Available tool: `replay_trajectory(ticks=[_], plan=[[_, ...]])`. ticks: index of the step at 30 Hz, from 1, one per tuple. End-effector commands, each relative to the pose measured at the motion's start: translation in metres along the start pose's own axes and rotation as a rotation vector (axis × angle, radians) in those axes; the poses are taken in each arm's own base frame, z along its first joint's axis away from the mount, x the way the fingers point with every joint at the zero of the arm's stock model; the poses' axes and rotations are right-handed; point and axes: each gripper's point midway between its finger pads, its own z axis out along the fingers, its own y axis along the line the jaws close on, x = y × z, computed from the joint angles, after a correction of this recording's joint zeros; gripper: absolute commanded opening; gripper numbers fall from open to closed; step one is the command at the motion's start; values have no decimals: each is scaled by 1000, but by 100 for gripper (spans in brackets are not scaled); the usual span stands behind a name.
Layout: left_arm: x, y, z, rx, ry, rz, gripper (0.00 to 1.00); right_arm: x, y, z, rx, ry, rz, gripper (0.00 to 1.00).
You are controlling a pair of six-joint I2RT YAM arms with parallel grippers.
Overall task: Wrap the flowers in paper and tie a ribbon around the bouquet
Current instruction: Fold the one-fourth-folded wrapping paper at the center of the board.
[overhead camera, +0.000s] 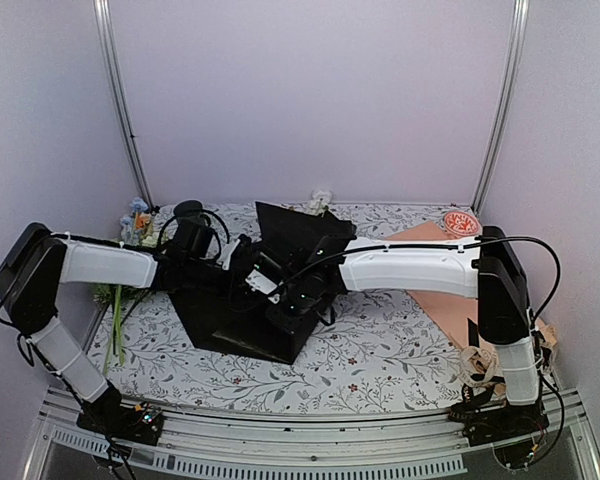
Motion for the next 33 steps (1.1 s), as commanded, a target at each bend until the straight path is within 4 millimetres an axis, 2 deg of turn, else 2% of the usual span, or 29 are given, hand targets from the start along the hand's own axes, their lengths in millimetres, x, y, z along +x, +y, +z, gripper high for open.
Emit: replay_trajectory(ticks=[1, 3, 6, 10, 13, 16, 19, 21, 23, 25, 28, 29, 31, 33], plan=[[-41, 13, -38, -40, -180, -22, 52, 47, 7, 17, -15, 171, -48, 0], [-47, 7, -41, -19, -202, 1, 54, 47, 6, 17, -13, 172, -48, 0], [-51, -17, -42, 108, -210, 40, 57, 48, 7, 17, -13, 173, -49, 0], [-59, -51, -41, 273, -234, 94, 78, 48, 8, 17, -11, 173, -57, 0], [-62, -69, -37, 342, -230, 126, 82, 48, 8, 17, -6, 175, -61, 0], [-67, -69, -36, 333, -259, 125, 84, 48, 9, 18, -4, 175, -63, 0], [-60, -48, -12, 281, -197, 64, 83, 49, 8, 18, -2, 176, -63, 0], [-57, -37, 3, 257, -155, 35, 79, 49, 9, 18, -1, 176, -66, 0], [-58, -34, 10, 258, -149, 26, 73, 49, 8, 18, 2, 178, -65, 0], [-61, -36, 12, 270, -152, 29, 50, 50, 8, 18, 4, 179, -65, 0], [-65, -40, 9, 283, -165, 50, 8, 49, 8, 18, 7, 176, -65, 0], [-65, -40, 8, 281, -166, 54, 0, 50, 8, 18, 7, 177, -65, 0], [-60, -33, 8, 251, -154, 52, 0, 50, 9, 17, 8, 177, -68, 4], [-51, -18, 12, 198, -138, 34, 0, 52, 8, 17, 9, 182, -66, 10]])
